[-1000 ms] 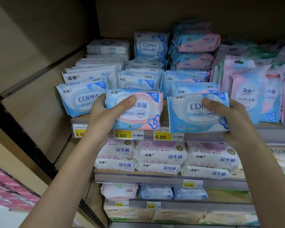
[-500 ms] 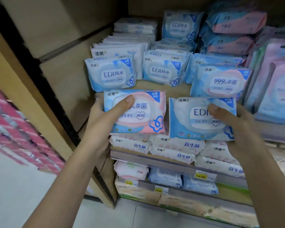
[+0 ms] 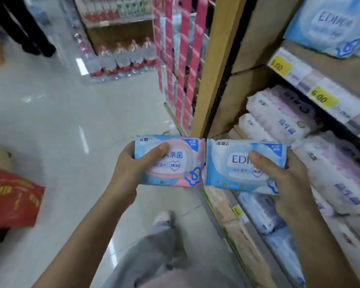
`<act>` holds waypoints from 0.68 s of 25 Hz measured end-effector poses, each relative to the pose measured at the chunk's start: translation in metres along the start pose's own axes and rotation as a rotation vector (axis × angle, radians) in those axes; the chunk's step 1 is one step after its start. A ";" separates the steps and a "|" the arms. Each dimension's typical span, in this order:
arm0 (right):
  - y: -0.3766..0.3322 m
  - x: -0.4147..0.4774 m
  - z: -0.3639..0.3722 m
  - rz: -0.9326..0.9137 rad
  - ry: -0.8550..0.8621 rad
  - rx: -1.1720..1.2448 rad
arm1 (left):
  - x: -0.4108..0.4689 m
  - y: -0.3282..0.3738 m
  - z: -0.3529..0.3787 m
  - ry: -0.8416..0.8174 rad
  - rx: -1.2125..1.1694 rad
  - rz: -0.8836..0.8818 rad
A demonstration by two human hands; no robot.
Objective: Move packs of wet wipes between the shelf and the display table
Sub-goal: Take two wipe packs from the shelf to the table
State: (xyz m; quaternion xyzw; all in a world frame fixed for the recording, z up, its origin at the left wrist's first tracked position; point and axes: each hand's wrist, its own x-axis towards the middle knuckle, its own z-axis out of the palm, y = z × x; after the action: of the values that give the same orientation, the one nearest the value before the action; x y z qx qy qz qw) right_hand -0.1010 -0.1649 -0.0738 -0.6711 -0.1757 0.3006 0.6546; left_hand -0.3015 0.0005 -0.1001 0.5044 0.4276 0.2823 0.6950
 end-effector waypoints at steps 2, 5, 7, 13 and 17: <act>0.011 -0.001 0.040 0.043 -0.157 -0.009 | -0.036 -0.017 -0.047 0.178 -0.031 -0.034; 0.021 -0.009 0.106 0.078 -0.381 -0.064 | -0.092 -0.035 -0.107 0.411 -0.107 -0.047; 0.030 -0.023 0.161 0.101 -0.541 -0.096 | -0.131 -0.046 -0.149 0.597 -0.201 -0.041; 0.061 -0.105 0.323 0.103 -0.951 -0.222 | -0.235 -0.075 -0.263 1.015 -0.452 -0.009; 0.096 -0.182 0.422 0.126 -1.127 -0.284 | -0.298 -0.093 -0.352 1.182 -0.484 0.004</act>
State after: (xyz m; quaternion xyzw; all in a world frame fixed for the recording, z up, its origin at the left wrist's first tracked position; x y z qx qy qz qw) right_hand -0.5216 0.0390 -0.1210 -0.4981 -0.4952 0.6229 0.3446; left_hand -0.7561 -0.1134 -0.1395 0.0931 0.6620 0.6029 0.4355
